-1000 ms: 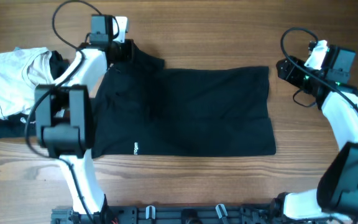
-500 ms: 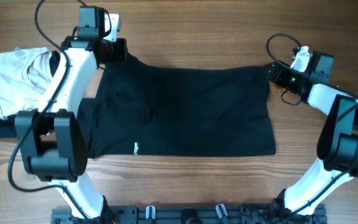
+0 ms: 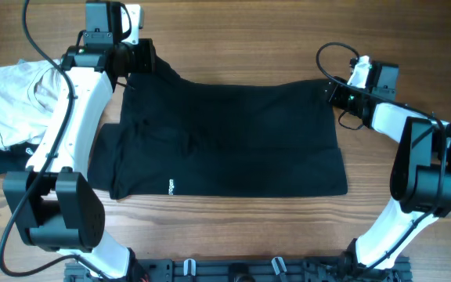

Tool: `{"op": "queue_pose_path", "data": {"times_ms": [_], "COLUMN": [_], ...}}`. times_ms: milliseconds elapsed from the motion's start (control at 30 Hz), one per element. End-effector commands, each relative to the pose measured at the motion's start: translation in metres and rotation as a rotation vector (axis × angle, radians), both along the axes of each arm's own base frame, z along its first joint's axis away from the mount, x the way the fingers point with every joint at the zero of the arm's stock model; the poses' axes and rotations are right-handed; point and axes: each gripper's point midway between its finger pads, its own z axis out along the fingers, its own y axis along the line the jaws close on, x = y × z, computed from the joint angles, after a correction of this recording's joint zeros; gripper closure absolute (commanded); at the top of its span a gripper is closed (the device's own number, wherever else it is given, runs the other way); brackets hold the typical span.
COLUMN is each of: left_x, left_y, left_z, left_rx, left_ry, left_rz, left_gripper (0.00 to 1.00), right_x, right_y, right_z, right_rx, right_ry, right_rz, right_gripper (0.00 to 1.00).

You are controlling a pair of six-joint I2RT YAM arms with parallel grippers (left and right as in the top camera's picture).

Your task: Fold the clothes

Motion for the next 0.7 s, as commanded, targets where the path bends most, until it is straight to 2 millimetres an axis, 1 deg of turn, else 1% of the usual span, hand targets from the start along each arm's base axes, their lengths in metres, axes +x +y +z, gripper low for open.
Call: {"op": "queue_pose_path", "data": {"times_ms": [0,33,67,133,233,267,333,433,467,500,533,567,600,633,667], "left_x": [-0.002,-0.003,-0.003,-0.006,-0.012,-0.016,-0.026,-0.046,-0.055,-0.063,-0.069,-0.078,-0.082,-0.083,-0.081], "left_y": [-0.003,-0.003,-0.003,-0.002,0.000,0.009,0.023,0.027,0.027,0.027,0.028,0.027,0.026,0.026,0.026], "left_z": [0.008,0.008,0.007,0.006,0.005,0.004,0.006,0.010,0.009,0.007,0.004,0.000,-0.002,-0.002,-0.001], "left_rx": [0.000,0.000,0.000,0.002,0.010,0.051,0.104,0.099,0.101,0.095,0.090,0.087,0.083,0.078,0.078], "left_ry": [-0.016,-0.014,-0.009,0.001,0.021,0.037,0.061,0.113,0.141,0.175,0.202,0.242,0.262,0.265,0.256], "left_rz": [0.004,0.004,0.004,0.004,0.010,0.040,0.083,0.103,0.102,0.115,0.124,0.120,0.127,0.133,0.133], "left_gripper": [0.96,0.96,0.96,0.96,0.96,0.96,0.96,0.96,0.96,0.96,0.96,0.96,0.96,0.96,0.96], "right_x": [0.001,0.002,0.004,0.005,0.001,-0.003,-0.010,-0.027,-0.034,-0.042,-0.050,-0.055,-0.054,-0.051,-0.045], "right_y": [-0.003,-0.004,-0.006,-0.010,-0.015,-0.015,-0.020,-0.020,-0.018,-0.016,-0.014,-0.013,-0.013,-0.014,-0.015], "right_z": [-0.013,-0.009,-0.003,0.013,0.047,0.058,0.070,0.077,0.076,0.072,0.067,0.064,0.064,0.066,0.067], "right_rx": [-0.015,-0.013,-0.012,0.009,0.063,0.084,0.091,0.098,0.107,0.118,0.130,0.136,0.131,0.124,0.110], "right_ry": [0.015,0.004,-0.008,-0.037,-0.083,-0.089,-0.082,-0.029,0.004,0.044,0.091,0.114,0.112,0.094,0.068], "right_rz": [-0.019,-0.019,-0.022,-0.020,-0.002,0.007,-0.003,-0.012,-0.014,-0.017,-0.021,-0.021,-0.021,-0.021,-0.021], "right_gripper": [0.81,0.94,0.96,0.96,0.96,0.96,0.96,0.96,0.93,0.70,0.51,0.44,0.38,0.36,0.35]}}
